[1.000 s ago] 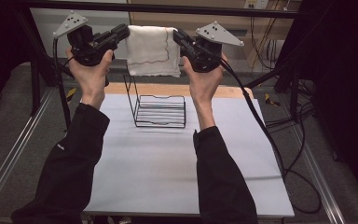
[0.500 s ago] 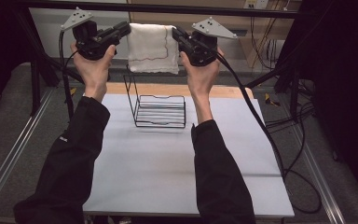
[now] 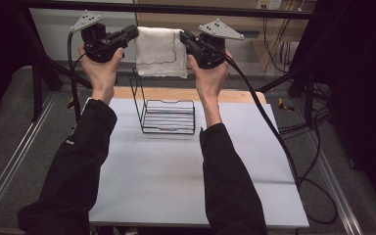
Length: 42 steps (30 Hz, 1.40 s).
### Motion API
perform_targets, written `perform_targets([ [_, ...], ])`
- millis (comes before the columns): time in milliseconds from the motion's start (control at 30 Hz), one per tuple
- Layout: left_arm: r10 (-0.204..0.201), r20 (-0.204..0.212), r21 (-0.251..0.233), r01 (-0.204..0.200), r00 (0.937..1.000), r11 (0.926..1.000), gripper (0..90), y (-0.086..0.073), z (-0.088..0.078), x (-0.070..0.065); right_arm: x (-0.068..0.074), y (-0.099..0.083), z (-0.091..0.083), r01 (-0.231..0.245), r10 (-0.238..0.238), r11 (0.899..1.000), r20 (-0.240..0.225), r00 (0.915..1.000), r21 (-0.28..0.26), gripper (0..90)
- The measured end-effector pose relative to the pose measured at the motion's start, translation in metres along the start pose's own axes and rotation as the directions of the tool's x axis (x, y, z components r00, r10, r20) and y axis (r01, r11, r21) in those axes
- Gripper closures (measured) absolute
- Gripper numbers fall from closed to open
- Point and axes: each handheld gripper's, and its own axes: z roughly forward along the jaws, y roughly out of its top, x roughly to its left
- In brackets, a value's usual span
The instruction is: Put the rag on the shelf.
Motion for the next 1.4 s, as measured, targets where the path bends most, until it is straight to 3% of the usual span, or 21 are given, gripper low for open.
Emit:
perform_targets([
  [500,0.003,0.0,0.04,-0.003,1.0,0.9992,84.3,-0.024,0.002,0.004,-0.002,-0.025,0.005,-0.008,0.008,0.999,0.001,1.0,0.05,84.6],
  [1000,0.005,0.023,0.082,-0.007,0.9997,0.9966,84.3,-0.052,-0.003,0.0,0.0,-0.046,-0.002,-0.029,0.029,0.995,-0.006,0.9996,0.1,84.6],
  [1400,0.018,0.038,0.1,-0.022,0.9991,0.9947,84.3,-0.059,-0.009,-0.006,0.001,-0.055,-0.009,-0.033,0.035,0.992,-0.013,0.9993,0.122,84.4],
])
